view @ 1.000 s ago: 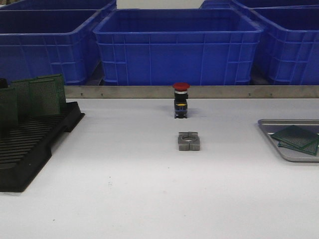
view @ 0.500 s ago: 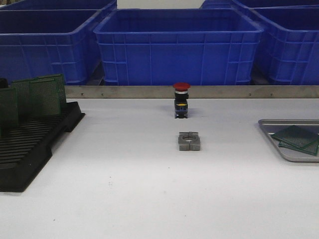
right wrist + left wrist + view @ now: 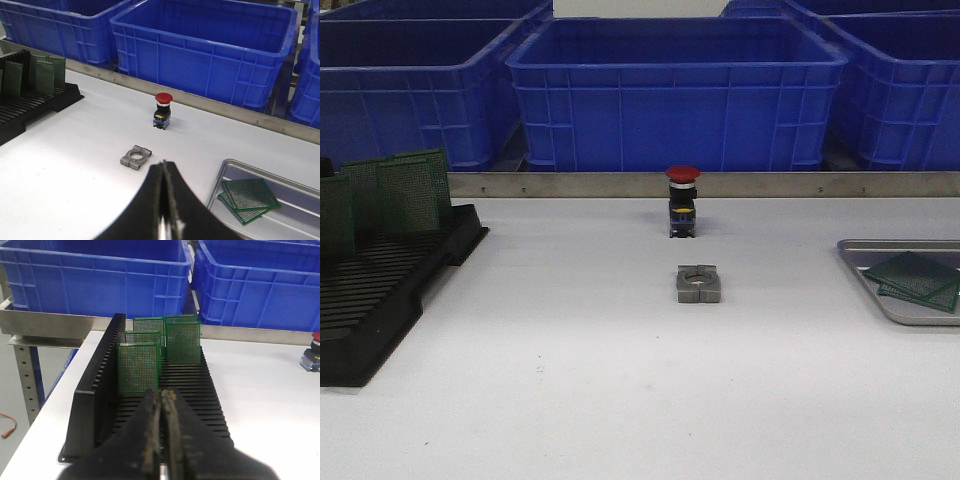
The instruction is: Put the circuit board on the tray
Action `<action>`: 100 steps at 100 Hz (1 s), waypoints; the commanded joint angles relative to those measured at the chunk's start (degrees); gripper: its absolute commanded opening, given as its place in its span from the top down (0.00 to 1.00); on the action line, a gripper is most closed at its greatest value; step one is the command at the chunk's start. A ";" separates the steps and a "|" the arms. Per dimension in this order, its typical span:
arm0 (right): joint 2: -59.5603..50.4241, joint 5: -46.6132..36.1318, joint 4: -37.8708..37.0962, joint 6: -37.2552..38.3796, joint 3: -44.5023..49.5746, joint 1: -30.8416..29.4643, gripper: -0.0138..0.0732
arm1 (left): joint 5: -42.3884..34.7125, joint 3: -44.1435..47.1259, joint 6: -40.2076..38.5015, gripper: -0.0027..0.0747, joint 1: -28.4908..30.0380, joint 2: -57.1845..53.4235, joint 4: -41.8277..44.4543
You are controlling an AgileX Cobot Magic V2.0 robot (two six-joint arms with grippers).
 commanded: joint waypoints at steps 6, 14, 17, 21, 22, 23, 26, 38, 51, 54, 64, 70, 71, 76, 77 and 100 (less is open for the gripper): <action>0.53 -2.74 1.40 -0.33 -1.39 0.14 0.97 | -4.37 2.79 -0.45 0.99 0.31 -1.82 0.15; 0.53 -2.74 1.40 -0.33 -1.39 0.14 0.97 | -4.26 2.79 -0.32 0.99 0.21 -1.82 0.15; 0.53 -2.74 1.40 -0.33 -1.39 0.14 0.97 | -4.49 2.79 -0.32 0.99 0.21 -1.82 -0.10; 0.53 -2.74 1.40 -0.33 -1.39 0.14 0.97 | -4.77 2.79 -0.32 0.99 0.21 -1.82 -0.10; 0.53 -2.74 1.40 -0.33 -1.39 0.14 0.97 | -4.78 2.79 -0.32 0.99 0.21 -1.82 -0.10; 0.53 -2.74 1.40 -0.33 -1.39 0.14 0.97 | -4.78 2.79 -0.32 0.99 0.21 -1.82 -0.10; 0.53 -2.74 1.40 -0.33 -1.39 0.14 0.97 | -4.78 2.79 -0.32 0.99 0.21 -1.82 -0.10; 0.53 -2.74 1.40 -0.33 -1.39 0.14 0.97 | -4.78 2.79 -0.32 0.99 0.21 -1.82 -0.10; 0.53 -2.74 1.40 -0.33 -1.39 0.14 0.97 | -4.78 2.79 -0.32 0.99 0.21 -1.82 -0.10; 0.53 -2.74 1.40 -0.33 -1.39 0.14 0.97 | -4.78 2.79 -0.32 0.99 0.21 -1.82 -0.10; 0.53 -2.74 1.40 -0.33 -1.39 0.14 0.97 | -4.78 2.79 -0.32 0.99 0.21 -1.82 -0.10; 0.53 -2.74 1.40 -0.33 -1.39 0.14 0.97 | -4.78 2.79 -0.32 0.99 0.21 -1.82 -0.10; 0.53 -2.74 1.40 -0.33 -1.39 0.14 0.97 | -4.78 2.79 -0.32 0.99 0.21 -1.82 -0.10; 0.53 -2.74 1.40 -0.33 -1.39 0.14 0.97 | -4.78 2.79 -0.32 0.99 0.21 -1.82 -0.10; 0.53 -2.74 1.40 -0.33 -1.39 0.14 0.97 | -4.78 2.79 -0.32 0.99 0.21 -1.82 -0.10; 0.53 -4.71 1.42 -0.33 -1.33 0.14 0.97 | -4.78 2.79 -0.32 0.99 0.21 -1.82 -0.10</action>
